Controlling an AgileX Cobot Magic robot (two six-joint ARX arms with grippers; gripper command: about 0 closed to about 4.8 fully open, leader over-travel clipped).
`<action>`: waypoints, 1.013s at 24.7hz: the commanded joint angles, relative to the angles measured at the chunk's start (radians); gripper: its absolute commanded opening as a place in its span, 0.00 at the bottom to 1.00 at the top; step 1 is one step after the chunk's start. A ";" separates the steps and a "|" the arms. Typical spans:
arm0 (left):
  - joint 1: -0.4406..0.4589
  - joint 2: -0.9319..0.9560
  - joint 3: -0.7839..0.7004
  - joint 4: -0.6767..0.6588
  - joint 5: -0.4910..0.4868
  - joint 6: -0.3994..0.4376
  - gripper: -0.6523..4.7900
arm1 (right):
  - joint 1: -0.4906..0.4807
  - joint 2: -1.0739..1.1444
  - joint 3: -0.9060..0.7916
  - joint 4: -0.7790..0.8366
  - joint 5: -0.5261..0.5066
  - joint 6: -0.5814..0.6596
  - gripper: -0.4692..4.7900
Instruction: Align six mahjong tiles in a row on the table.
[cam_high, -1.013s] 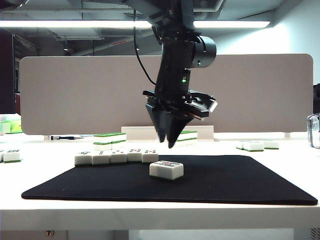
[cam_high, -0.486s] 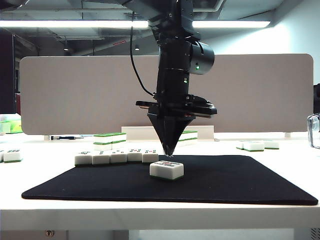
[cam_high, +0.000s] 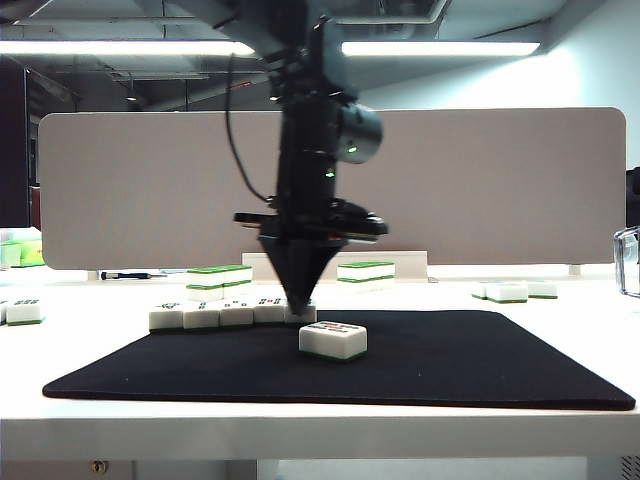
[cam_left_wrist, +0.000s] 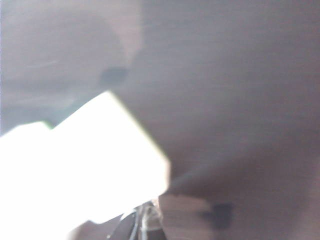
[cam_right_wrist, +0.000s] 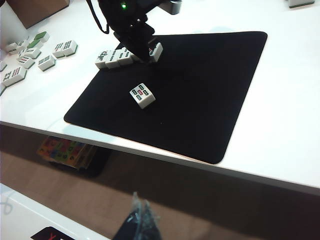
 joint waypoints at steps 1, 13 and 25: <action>0.003 -0.010 -0.013 -0.008 0.012 -0.003 0.14 | 0.001 -0.013 0.002 0.010 0.002 -0.003 0.09; -0.027 -0.001 -0.012 0.290 -0.006 0.107 0.14 | 0.001 -0.014 0.002 0.007 0.017 -0.002 0.09; 0.010 0.001 -0.012 0.257 -0.043 0.102 0.14 | 0.001 -0.014 0.002 0.010 0.018 -0.003 0.09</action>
